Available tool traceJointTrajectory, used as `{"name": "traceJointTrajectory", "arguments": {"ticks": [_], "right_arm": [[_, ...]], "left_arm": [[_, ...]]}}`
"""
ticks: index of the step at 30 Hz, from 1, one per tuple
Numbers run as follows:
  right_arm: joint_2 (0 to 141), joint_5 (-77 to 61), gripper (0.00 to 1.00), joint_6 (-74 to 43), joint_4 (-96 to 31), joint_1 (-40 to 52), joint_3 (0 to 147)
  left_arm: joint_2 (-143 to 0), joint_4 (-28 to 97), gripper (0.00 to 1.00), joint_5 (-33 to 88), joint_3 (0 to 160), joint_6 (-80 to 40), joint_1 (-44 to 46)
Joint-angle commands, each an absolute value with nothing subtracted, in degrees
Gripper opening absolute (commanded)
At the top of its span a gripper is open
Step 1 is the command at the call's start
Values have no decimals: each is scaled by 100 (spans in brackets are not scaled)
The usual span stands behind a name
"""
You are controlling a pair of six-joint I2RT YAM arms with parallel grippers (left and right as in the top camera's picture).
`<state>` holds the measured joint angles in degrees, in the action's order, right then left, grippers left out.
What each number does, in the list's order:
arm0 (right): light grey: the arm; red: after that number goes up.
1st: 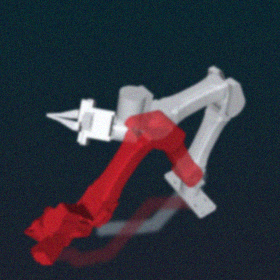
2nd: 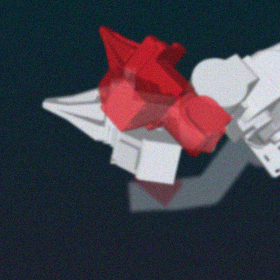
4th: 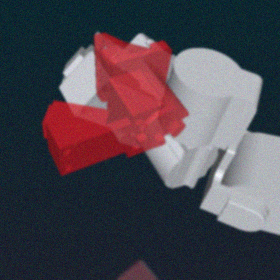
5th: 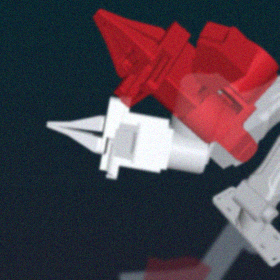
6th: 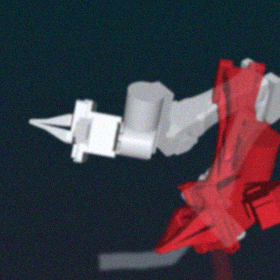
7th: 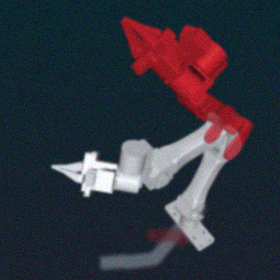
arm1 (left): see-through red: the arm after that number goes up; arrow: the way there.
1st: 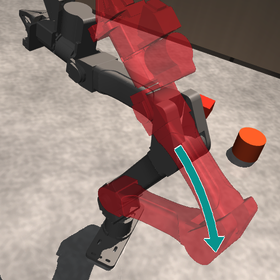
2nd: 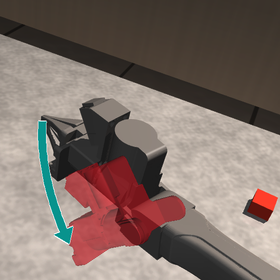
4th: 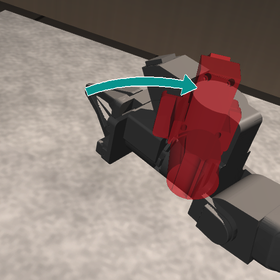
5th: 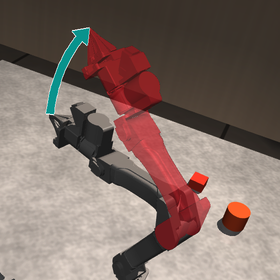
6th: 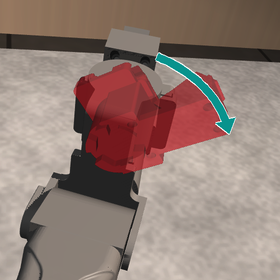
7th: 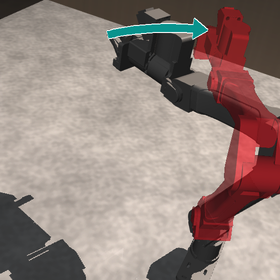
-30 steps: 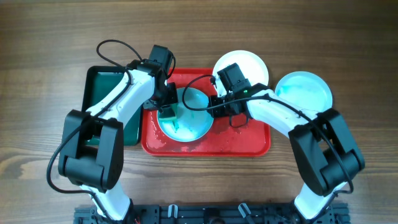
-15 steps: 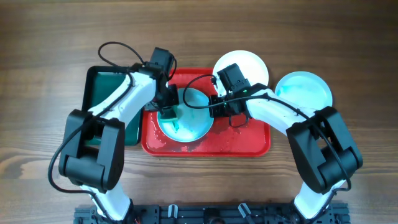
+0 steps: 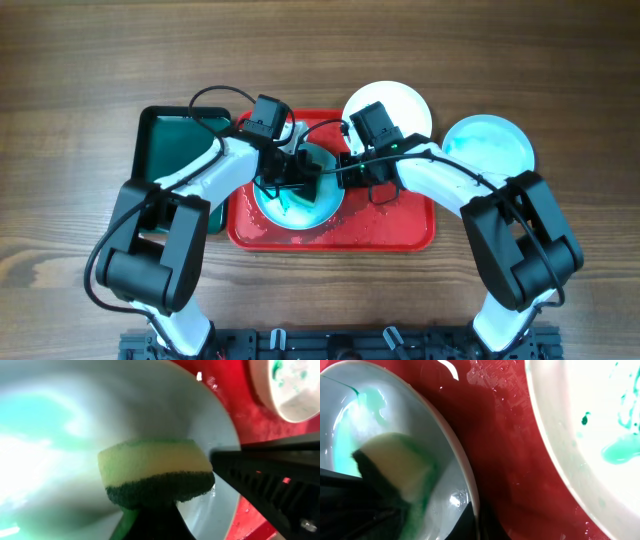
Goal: Clean dirty plates on tray and stack at the side
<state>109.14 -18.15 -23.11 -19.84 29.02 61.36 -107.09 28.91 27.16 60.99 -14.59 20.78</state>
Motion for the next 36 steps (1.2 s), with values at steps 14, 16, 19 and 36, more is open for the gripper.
{"name": "traceJointTrajectory", "arguments": {"ticks": [14,16,19,36], "right_arm": [[11069,-1938,4,-2357,-1951,2917,6239],[11069,-1935,4,-2355,-1931,2917,6239],[11069,-1935,4,-2353,-1951,2917,6239],[11069,-1938,4,-2357,-1975,2917,6239]], "left_arm": [[-10855,3006,4,-836,6001,-5242,1686],[-10853,3205,4,-978,6001,-5457,1688],[-10809,3465,4,-974,6007,-5433,1688],[-10610,4329,4,1487,6010,749,1787]]}}
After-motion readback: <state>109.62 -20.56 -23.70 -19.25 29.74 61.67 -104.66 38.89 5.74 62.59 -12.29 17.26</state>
